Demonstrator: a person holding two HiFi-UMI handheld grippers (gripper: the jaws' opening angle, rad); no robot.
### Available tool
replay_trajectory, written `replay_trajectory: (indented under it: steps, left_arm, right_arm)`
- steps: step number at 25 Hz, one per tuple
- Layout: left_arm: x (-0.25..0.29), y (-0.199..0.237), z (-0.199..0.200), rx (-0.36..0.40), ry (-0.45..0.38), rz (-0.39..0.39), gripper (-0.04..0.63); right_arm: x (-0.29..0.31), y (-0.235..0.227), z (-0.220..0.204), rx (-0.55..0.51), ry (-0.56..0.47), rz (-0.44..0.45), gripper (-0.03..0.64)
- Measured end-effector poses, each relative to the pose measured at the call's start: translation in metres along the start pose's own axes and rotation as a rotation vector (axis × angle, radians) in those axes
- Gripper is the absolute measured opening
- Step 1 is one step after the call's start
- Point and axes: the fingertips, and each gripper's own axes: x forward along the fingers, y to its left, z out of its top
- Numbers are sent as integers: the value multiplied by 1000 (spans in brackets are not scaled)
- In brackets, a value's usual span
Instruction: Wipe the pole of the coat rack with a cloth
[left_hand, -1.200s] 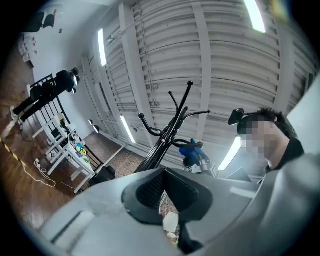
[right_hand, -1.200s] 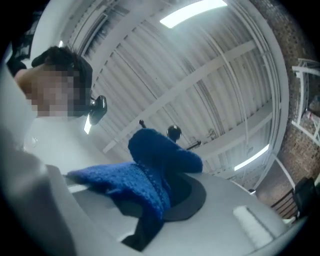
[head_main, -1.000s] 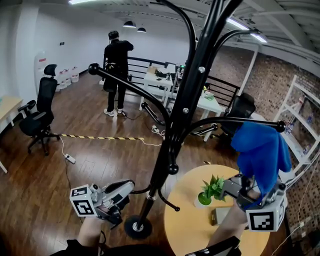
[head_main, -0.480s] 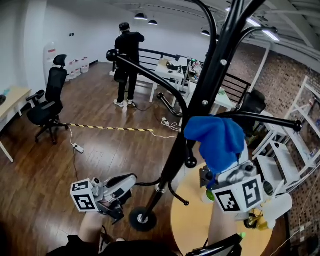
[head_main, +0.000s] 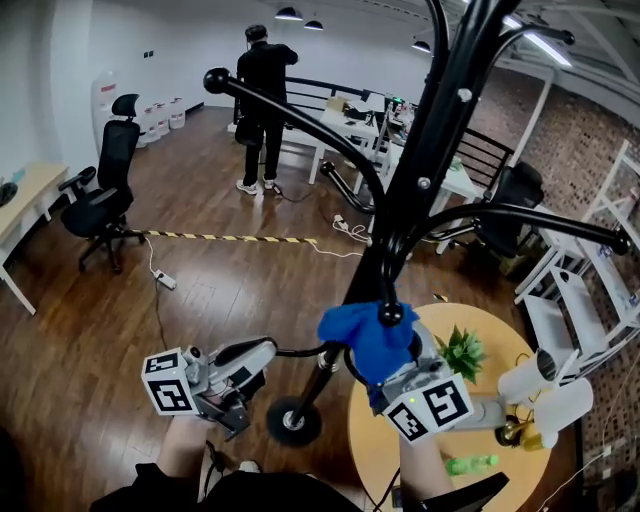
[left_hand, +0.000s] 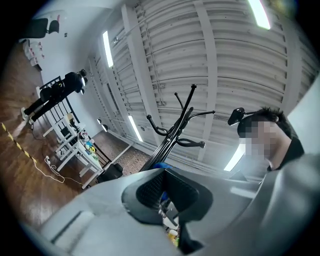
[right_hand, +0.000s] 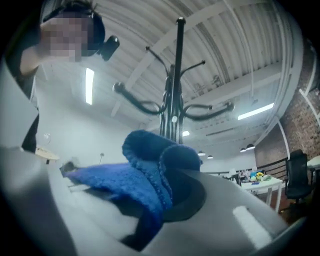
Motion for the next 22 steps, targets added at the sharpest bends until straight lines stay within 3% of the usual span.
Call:
replay_trajectory:
  steps: [4,10,16,22]
  left_arm:
    - [7,2,-7,-16,12,0,3]
    - [21,6,-16,-42,37,-24,3]
    - [40,13,-28,-70,63,-49,3]
    - [50,13,-35,-85,74,-78,3]
  right_arm:
    - [-13,11,-80,-97,270,22,23]
    - [-50,-1,-180,-6,678,17,23]
    - [-85,-13,-170,69,731,9,23]
    - [-82,-9,-170,98,705,37,23]
